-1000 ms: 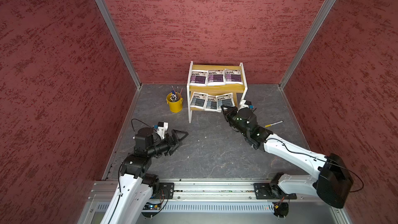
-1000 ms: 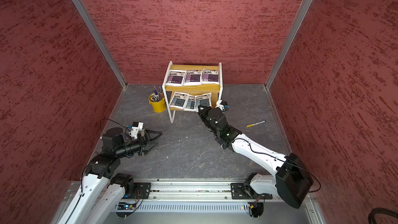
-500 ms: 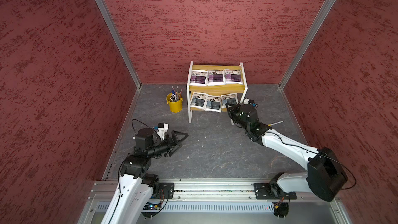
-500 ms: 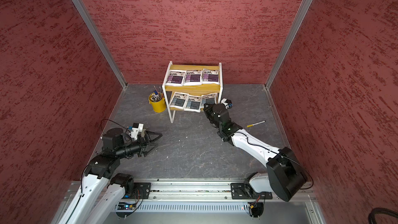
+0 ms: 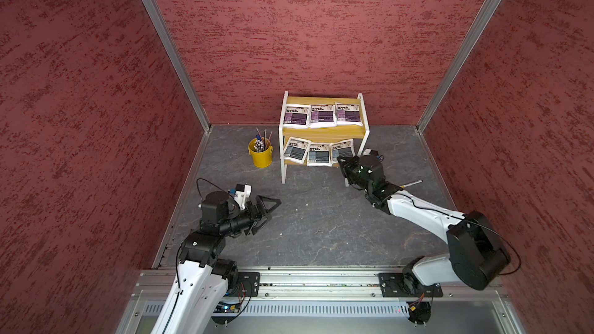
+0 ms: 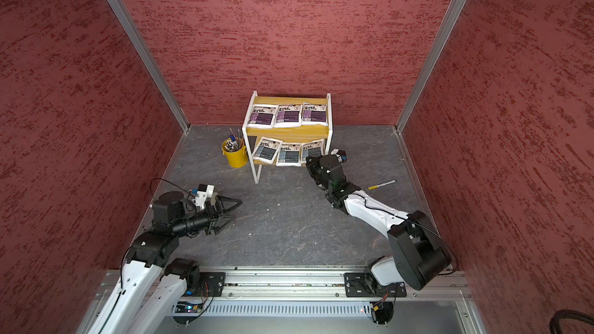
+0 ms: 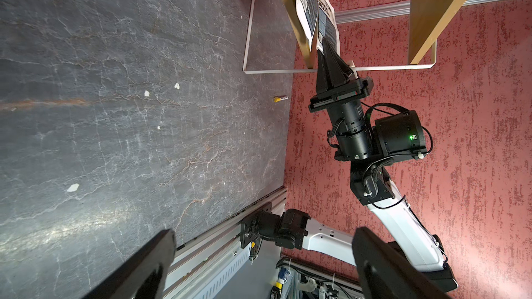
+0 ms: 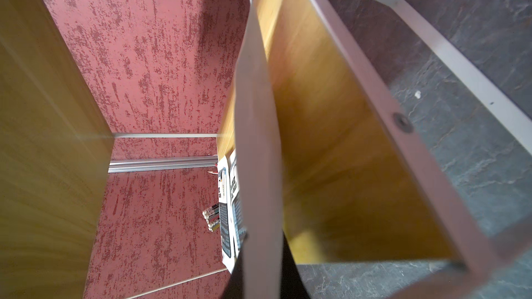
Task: Place the bagged coffee beans on the shelf by color
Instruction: Place the bagged coffee beans on the shelf.
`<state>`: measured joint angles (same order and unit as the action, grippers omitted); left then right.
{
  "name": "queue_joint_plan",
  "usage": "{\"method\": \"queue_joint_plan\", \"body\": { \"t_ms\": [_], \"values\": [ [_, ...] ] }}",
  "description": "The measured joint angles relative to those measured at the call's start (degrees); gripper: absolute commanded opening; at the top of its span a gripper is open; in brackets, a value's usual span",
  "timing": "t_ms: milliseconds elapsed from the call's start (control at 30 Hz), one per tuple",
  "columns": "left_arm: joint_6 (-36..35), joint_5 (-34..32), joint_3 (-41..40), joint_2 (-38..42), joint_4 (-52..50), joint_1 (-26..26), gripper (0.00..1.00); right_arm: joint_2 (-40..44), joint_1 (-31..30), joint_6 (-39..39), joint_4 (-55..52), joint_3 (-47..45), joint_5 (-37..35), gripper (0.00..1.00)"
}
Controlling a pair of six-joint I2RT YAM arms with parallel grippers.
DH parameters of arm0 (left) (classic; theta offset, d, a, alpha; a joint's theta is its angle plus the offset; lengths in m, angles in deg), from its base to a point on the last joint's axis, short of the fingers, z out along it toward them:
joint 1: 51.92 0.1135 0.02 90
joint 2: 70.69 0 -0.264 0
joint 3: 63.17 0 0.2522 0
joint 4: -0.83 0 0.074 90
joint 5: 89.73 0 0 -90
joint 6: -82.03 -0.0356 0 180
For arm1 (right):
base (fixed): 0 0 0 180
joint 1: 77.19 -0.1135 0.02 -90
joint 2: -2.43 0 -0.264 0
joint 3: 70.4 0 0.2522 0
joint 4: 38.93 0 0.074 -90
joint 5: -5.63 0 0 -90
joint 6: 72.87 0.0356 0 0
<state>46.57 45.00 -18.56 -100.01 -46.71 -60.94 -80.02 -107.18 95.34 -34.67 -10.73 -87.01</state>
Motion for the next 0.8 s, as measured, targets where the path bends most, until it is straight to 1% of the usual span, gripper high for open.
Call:
{"method": "queue_joint_plan", "body": {
  "t_ms": [67,100,233,300,467,700,800],
  "values": [
    [0.02,0.0,0.0,0.33,-0.11,0.02,1.0,-0.72,0.07,0.17,0.63,0.0,0.5,0.08],
    [0.0,0.0,0.0,0.44,-0.13,0.02,1.0,-1.22,0.11,0.31,1.05,0.0,0.79,0.11],
    [0.0,0.0,-0.02,0.57,-0.15,0.02,1.0,-2.6,0.22,1.11,2.89,0.11,1.51,0.32],
    [0.02,0.0,-0.04,0.57,-0.15,0.02,1.0,-2.45,0.22,1.16,3.41,0.11,1.79,0.38],
    [0.02,0.0,-0.15,0.57,-0.09,0.07,1.0,-1.36,0.22,1.42,2.75,0.09,2.36,0.45],
    [0.13,0.02,-1.03,0.59,0.17,0.17,1.0,3.54,0.2,2.03,-3.08,-1.33,2.51,0.53],
    [0.55,0.07,-1.46,0.74,0.48,0.24,1.0,5.62,-0.02,2.38,-7.45,-1.77,2.47,0.57]
  ]
}}
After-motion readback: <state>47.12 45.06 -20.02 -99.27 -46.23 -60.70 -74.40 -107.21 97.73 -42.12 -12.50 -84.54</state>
